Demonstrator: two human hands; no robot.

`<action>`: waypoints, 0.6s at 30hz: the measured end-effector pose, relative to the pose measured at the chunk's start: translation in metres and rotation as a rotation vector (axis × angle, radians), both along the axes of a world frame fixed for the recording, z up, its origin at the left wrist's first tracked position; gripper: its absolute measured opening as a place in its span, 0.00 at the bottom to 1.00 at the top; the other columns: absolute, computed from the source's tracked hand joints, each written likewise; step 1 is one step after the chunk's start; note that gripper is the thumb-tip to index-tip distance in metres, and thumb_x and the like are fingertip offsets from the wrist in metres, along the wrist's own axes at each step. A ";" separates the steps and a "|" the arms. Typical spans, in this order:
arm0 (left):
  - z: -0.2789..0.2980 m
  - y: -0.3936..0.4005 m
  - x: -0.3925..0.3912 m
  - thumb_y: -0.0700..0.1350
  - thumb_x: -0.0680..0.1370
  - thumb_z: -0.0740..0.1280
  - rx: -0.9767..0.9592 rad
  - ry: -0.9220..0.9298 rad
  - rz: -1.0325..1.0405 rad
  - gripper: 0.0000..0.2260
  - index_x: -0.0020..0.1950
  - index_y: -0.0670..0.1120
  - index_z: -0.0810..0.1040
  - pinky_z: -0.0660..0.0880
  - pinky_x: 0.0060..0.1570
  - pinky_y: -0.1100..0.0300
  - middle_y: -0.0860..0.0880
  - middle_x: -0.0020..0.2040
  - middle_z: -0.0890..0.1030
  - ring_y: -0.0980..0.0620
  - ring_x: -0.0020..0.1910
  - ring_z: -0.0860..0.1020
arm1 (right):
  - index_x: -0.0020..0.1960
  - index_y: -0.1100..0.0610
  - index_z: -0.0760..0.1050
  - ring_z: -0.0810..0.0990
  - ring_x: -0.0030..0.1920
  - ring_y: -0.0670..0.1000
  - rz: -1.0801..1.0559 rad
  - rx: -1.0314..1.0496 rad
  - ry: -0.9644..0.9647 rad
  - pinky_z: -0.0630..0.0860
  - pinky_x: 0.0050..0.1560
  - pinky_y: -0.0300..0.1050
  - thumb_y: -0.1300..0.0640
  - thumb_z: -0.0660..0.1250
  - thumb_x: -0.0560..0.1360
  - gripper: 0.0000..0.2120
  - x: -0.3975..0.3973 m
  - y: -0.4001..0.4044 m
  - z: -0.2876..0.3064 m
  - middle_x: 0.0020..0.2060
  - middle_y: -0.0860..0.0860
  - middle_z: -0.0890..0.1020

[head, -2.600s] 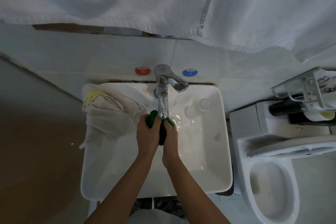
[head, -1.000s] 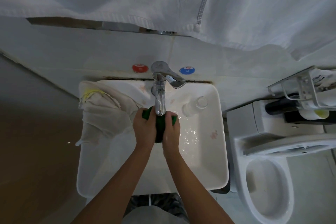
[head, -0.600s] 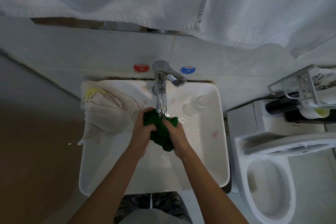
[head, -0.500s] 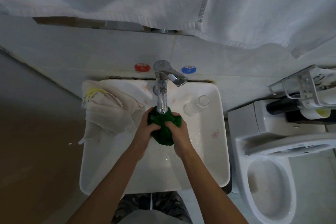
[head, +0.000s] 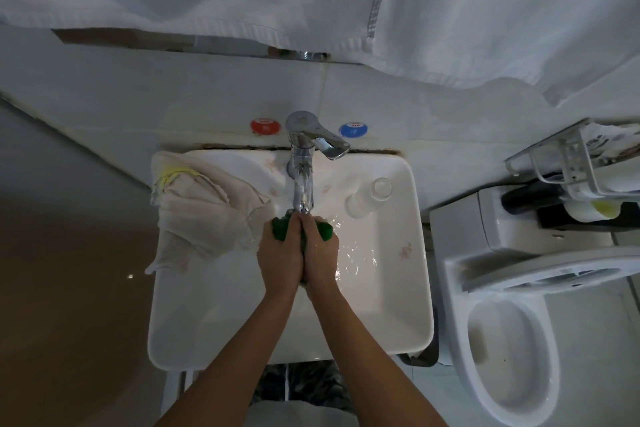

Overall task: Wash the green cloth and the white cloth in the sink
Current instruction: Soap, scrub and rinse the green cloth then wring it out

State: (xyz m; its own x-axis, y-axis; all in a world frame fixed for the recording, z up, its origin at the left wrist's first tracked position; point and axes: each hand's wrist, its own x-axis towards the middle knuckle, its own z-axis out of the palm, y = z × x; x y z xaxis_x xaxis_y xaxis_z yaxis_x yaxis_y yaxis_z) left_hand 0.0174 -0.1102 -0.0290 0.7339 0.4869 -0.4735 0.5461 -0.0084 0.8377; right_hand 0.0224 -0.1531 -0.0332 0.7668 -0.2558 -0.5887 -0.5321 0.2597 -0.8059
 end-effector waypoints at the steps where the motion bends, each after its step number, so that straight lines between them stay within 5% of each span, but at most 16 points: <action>1: 0.000 0.000 0.000 0.52 0.78 0.65 0.013 -0.004 0.007 0.11 0.43 0.45 0.75 0.75 0.36 0.60 0.50 0.36 0.79 0.53 0.35 0.78 | 0.31 0.55 0.75 0.76 0.33 0.53 -0.017 -0.006 0.017 0.75 0.37 0.51 0.53 0.70 0.74 0.14 0.000 0.000 -0.002 0.29 0.55 0.76; 8: 0.002 0.002 0.006 0.37 0.76 0.64 -0.034 0.004 0.052 0.13 0.31 0.44 0.71 0.69 0.32 0.59 0.48 0.28 0.72 0.52 0.28 0.71 | 0.24 0.52 0.66 0.66 0.28 0.51 -0.036 -0.085 0.050 0.67 0.33 0.48 0.59 0.71 0.72 0.22 0.003 -0.004 -0.004 0.22 0.52 0.67; 13: 0.006 0.000 0.008 0.43 0.78 0.65 -0.085 -0.089 0.051 0.08 0.43 0.39 0.75 0.75 0.32 0.61 0.47 0.34 0.77 0.53 0.31 0.76 | 0.42 0.57 0.75 0.77 0.34 0.47 -0.006 -0.148 -0.035 0.76 0.37 0.43 0.55 0.67 0.77 0.08 0.004 -0.005 0.000 0.33 0.48 0.78; 18: 0.013 0.004 0.006 0.39 0.78 0.65 -0.242 -0.117 0.079 0.05 0.51 0.40 0.72 0.77 0.40 0.62 0.46 0.44 0.77 0.51 0.43 0.79 | 0.55 0.50 0.75 0.82 0.50 0.51 0.161 0.078 0.190 0.82 0.48 0.50 0.39 0.63 0.77 0.17 0.000 -0.013 0.006 0.49 0.52 0.82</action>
